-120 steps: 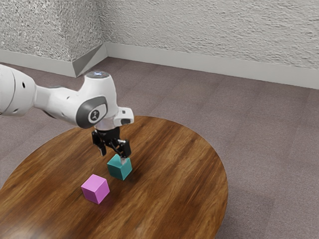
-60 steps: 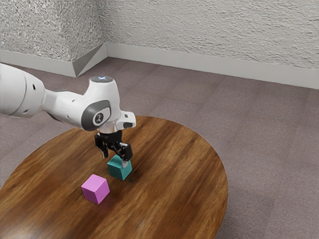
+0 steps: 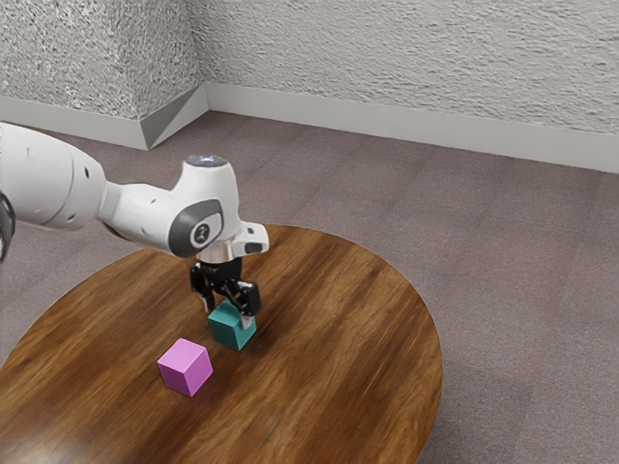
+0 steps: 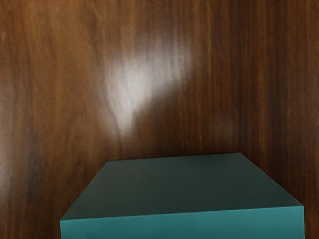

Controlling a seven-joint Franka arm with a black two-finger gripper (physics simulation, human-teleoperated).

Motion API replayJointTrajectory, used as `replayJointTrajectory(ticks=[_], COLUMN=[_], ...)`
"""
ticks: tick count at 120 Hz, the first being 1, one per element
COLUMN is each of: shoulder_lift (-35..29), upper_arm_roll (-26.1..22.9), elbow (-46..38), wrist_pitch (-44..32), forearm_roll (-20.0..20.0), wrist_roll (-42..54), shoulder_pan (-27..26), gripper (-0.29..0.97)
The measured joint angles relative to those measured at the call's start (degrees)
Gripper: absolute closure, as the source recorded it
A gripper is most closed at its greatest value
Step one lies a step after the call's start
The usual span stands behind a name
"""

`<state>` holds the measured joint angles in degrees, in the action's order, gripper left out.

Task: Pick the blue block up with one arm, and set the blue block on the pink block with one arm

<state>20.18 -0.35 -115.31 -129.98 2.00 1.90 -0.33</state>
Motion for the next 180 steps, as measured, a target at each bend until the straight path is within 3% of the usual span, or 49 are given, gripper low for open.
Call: replayJointTrajectory(ticks=[75, 133, 153, 180], shoulder_lift=[0.90, 0.26, -5.51, -20.49], upper_arm_roll=[-0.26, -0.33, -0.35, -1.46], elbow=[0.41, -0.19, -3.35, -12.27], wrist_pitch=[-0.76, -1.60, -1.42, 0.45], forearm_roll=[-0.40, -0.56, -0.97, -0.94], wrist_roll=[0.33, 0.32, 0.01, -0.45], shoulder_pan=[0.27, 0.11, -0.02, 0.22], gripper=[0.00, 0.27, 0.30, 0.30])
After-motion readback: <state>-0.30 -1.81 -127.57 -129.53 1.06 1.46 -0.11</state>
